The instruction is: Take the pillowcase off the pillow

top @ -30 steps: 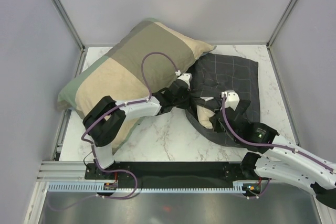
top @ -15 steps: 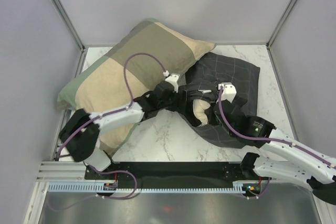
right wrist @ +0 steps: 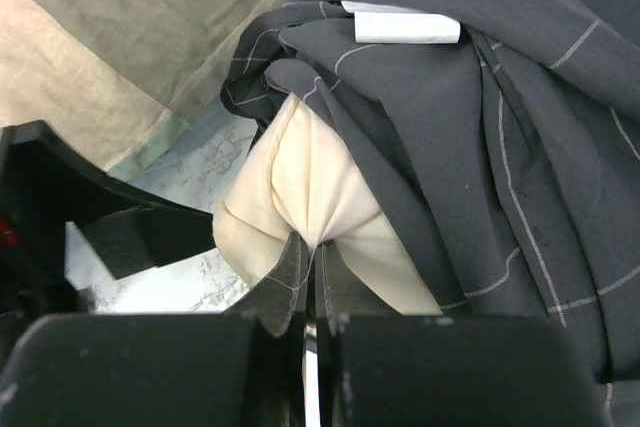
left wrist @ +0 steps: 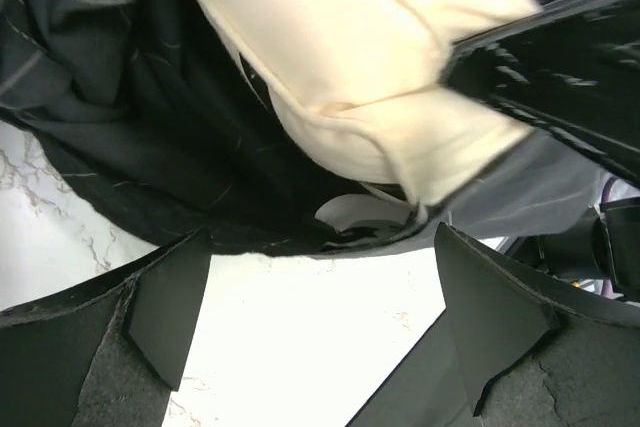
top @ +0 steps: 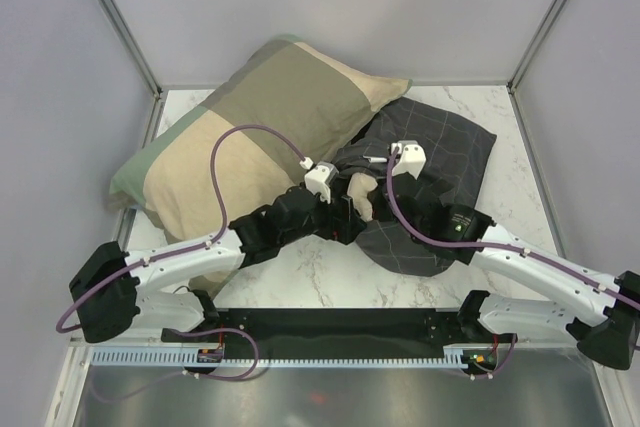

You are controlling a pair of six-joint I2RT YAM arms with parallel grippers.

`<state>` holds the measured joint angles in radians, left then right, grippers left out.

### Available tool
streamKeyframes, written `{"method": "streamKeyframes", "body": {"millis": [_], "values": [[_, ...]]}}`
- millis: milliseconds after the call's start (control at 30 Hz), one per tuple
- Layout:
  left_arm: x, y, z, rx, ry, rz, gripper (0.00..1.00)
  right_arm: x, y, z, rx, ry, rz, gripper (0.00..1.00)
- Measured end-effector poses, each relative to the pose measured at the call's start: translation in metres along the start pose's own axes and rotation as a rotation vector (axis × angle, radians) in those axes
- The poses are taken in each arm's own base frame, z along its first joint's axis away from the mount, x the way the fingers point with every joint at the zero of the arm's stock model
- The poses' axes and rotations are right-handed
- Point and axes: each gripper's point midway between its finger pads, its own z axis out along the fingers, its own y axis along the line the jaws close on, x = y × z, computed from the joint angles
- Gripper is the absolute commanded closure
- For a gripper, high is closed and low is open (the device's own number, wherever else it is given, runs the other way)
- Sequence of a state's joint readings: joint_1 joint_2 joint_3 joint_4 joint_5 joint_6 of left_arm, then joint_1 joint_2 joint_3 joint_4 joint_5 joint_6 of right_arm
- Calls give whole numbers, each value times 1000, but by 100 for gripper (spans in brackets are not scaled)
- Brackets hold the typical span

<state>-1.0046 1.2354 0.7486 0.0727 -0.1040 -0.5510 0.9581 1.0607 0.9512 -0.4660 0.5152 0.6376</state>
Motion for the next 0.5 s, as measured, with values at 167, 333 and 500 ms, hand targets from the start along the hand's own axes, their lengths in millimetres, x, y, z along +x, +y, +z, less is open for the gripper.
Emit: {"method": "streamKeyframes", "body": {"millis": [167,333,500], "values": [[2,-1,11,2,-5,-22,0,-6,3,-7,-32,-14,15,100],[-1,-5,19,13,-16,-35,0,-6,2,-12,-47,-23,24,100],[-6,-7,17,21,-32,-39,0,-4,2,-11,-56,-21,26,100]]}}
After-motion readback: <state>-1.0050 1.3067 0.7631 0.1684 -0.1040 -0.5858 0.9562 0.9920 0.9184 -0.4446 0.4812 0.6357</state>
